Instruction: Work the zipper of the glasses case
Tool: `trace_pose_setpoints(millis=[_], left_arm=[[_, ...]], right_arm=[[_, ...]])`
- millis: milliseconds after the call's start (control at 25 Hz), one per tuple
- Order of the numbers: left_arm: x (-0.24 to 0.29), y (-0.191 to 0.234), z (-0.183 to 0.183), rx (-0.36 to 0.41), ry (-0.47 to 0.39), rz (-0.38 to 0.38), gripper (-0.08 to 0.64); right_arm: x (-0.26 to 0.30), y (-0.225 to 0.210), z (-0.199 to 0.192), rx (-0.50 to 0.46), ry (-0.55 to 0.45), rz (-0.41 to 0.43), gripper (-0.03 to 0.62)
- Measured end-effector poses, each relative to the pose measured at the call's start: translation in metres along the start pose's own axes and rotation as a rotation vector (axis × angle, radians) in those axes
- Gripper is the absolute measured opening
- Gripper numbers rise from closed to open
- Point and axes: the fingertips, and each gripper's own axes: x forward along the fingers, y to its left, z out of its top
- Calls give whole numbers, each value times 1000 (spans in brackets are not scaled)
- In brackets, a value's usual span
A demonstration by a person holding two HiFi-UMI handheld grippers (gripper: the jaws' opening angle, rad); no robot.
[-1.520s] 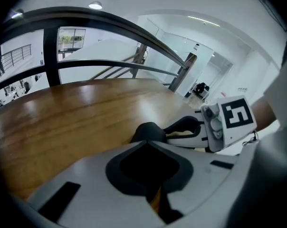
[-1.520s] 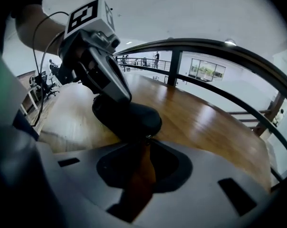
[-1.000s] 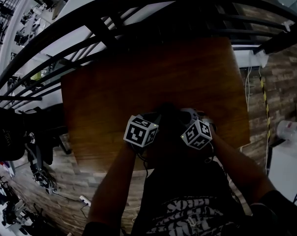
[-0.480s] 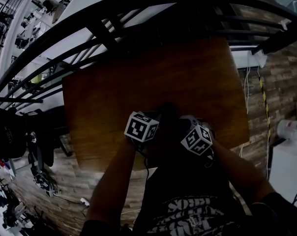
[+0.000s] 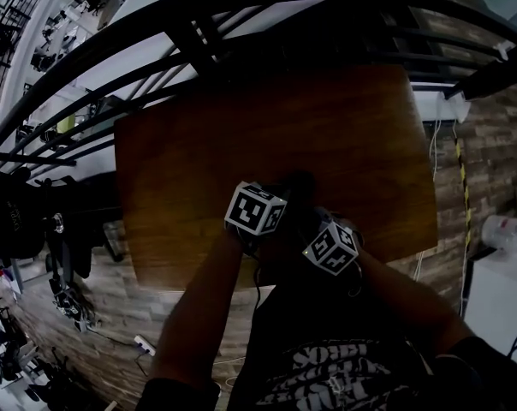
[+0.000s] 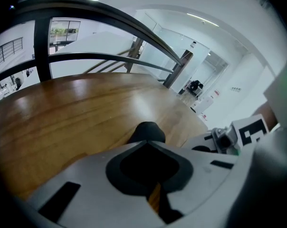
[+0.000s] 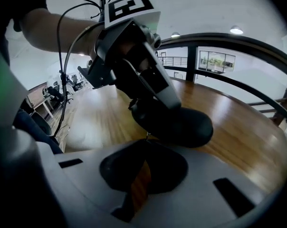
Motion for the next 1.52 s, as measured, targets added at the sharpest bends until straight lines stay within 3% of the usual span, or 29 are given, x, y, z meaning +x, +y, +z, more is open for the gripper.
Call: trace_pose_setpoints(millis=[320,640,1040,1520], left_arm=[[-2,2,2,-11,-1,-19,5],[-5,0,4,-48,1,-63,5],[-11,6,2,-86,-19,-111,5],[-3,3,1,-47,-31,-80,5]], right_arm=[[24,31,24,-32,-17,49,0],[38,42,36,2,-53,56,2],[52,49,50,90,-107,12,6],[45,38,39,179,-136,-45,-2]])
